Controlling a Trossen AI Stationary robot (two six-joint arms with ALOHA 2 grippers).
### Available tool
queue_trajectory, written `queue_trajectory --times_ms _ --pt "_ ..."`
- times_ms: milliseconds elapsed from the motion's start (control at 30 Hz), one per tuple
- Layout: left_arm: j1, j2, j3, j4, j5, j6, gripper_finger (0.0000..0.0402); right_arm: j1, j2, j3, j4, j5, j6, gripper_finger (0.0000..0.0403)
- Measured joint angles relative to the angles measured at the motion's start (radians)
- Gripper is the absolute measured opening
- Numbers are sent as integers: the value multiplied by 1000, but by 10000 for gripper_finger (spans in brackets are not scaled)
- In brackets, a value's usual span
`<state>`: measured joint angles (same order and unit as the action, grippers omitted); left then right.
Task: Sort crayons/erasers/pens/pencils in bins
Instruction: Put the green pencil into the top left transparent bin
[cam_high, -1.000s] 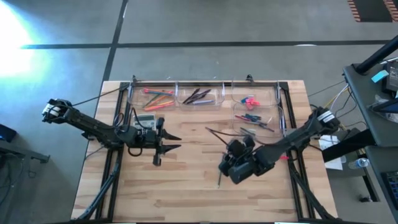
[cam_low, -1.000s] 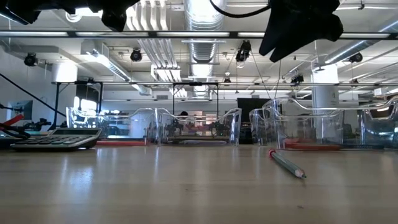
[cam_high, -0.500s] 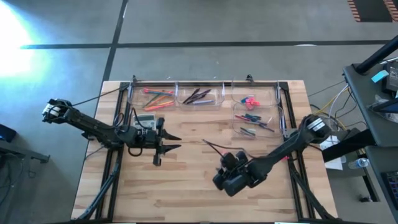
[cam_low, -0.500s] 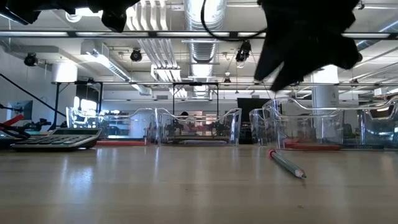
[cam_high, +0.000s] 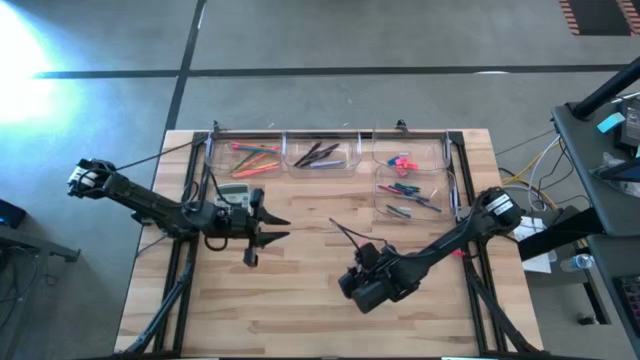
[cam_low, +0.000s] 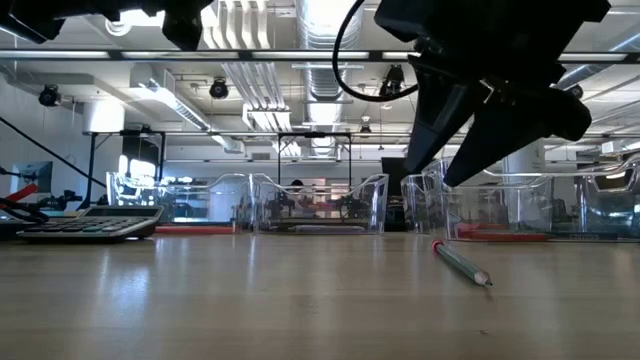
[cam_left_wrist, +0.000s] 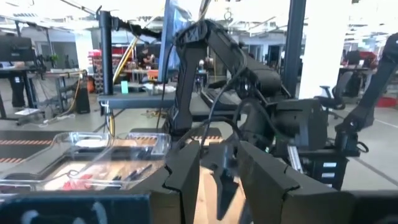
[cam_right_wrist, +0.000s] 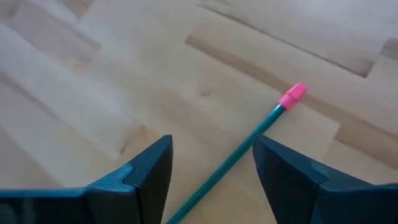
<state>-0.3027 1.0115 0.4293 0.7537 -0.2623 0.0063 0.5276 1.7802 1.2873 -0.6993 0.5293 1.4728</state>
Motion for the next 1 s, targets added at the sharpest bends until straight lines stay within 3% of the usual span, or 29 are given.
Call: queue_trajectory --times_ms 500,767,1000 --pt "2 0 -4 18 0 2 95 -2 6 -1 -5 119 -8 222" --pt "2 4 0 25 -5 -6 95 51 -37 -1 58 276 -258 221" --pt "2 11 24 6 -124 -26 95 122 -140 -9 86 422 -477 221"
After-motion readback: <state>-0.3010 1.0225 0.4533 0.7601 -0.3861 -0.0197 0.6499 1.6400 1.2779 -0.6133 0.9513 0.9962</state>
